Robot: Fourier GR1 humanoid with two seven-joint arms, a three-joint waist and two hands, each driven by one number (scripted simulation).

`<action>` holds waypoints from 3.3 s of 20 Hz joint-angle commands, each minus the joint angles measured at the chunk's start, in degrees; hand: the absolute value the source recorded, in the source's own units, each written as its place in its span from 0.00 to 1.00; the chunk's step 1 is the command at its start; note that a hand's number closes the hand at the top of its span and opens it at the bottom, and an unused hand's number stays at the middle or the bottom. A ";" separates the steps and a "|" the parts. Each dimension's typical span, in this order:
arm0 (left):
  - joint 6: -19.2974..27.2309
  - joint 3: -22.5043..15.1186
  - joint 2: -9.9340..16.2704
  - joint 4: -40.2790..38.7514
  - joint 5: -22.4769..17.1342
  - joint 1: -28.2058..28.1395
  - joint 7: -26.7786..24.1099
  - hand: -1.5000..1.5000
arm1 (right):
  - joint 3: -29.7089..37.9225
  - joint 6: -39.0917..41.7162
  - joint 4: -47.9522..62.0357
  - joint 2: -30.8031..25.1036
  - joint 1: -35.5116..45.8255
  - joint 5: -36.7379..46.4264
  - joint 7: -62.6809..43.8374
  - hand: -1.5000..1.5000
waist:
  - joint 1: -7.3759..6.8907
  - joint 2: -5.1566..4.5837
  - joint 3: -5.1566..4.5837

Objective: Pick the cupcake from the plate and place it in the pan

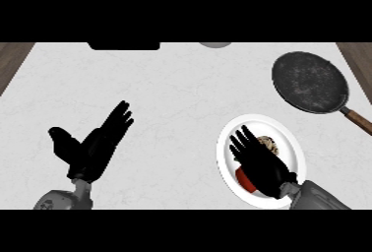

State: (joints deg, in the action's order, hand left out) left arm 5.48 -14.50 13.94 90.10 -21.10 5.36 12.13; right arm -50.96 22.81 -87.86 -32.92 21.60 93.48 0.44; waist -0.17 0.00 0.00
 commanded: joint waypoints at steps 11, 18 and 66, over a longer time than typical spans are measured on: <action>-3.14 2.70 -2.14 -0.32 1.14 0.21 1.37 0.50 | 3.45 -20.46 13.80 4.73 1.93 9.74 9.37 1.00 | -0.13 -0.03 0.01; -1.95 3.38 -1.95 -1.17 2.62 -1.85 -1.64 0.50 | 22.80 -10.59 14.52 19.51 -2.66 -6.22 -6.49 1.00 | 2.53 -0.07 0.34; -5.71 2.38 -5.65 0.17 5.94 0.44 0.26 0.50 | 73.61 -72.38 62.65 8.63 25.06 -46.75 2.03 1.00 | -3.44 -1.55 0.27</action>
State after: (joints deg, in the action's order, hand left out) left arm 0.61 -11.69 8.44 90.40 -15.54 5.60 13.30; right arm 19.48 -47.61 -31.90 -21.04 43.12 49.26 -2.20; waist -2.81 -1.21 0.24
